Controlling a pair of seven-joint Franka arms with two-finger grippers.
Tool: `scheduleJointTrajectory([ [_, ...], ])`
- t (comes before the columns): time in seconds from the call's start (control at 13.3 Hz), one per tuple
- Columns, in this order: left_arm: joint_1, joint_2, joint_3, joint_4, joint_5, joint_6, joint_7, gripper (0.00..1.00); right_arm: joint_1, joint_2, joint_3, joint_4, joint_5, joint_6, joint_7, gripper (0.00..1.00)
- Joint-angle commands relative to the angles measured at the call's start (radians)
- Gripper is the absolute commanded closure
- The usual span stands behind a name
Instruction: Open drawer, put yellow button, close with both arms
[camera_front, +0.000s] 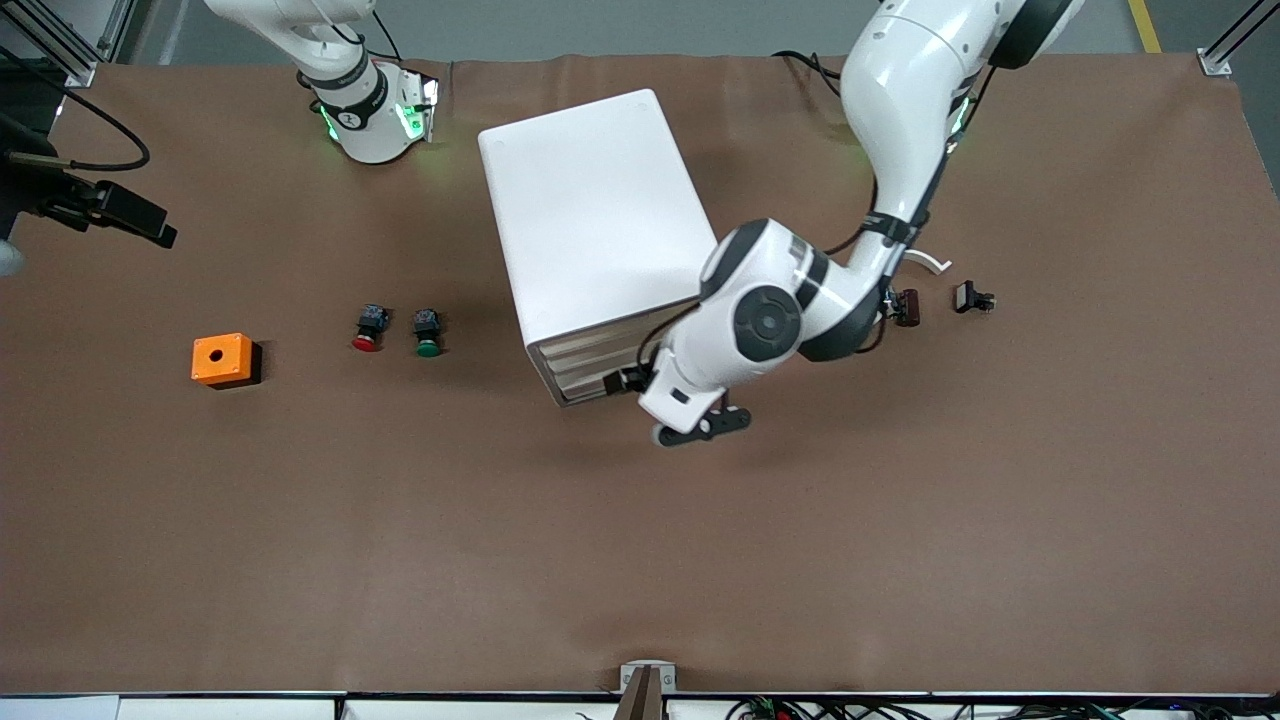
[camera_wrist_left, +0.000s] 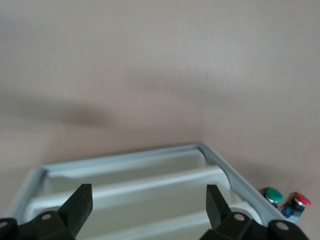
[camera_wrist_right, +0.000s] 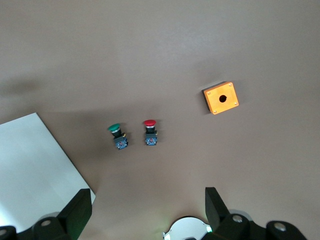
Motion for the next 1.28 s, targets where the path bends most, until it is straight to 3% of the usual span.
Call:
scheduleJointTrajectory([
  [0.0,0.056,-0.071,-0.001,-0.027,0.096,-0.056,0.061,0.0,-0.009,-0.018,-0.005,-0.012,0.017,0.016,-0.103,0.0],
  [0.15,0.105,-0.115,-0.001,-0.03,0.154,-0.137,0.138,0.0,-0.002,-0.018,-0.038,-0.009,0.021,0.018,-0.118,0.0],
  [0.53,0.267,-0.245,-0.002,-0.058,0.168,-0.343,0.348,0.0,-0.009,-0.018,-0.046,0.02,0.011,0.066,-0.106,0.0],
  [0.98,0.427,-0.561,-0.001,-0.341,0.21,-0.363,0.598,0.0,-0.011,-0.029,-0.042,0.022,0.027,0.061,-0.114,0.0],
  [1.21,0.505,-0.695,-0.001,-0.421,0.24,-0.404,0.675,0.0,-0.012,-0.038,-0.045,0.022,0.034,0.068,-0.118,0.0],
])
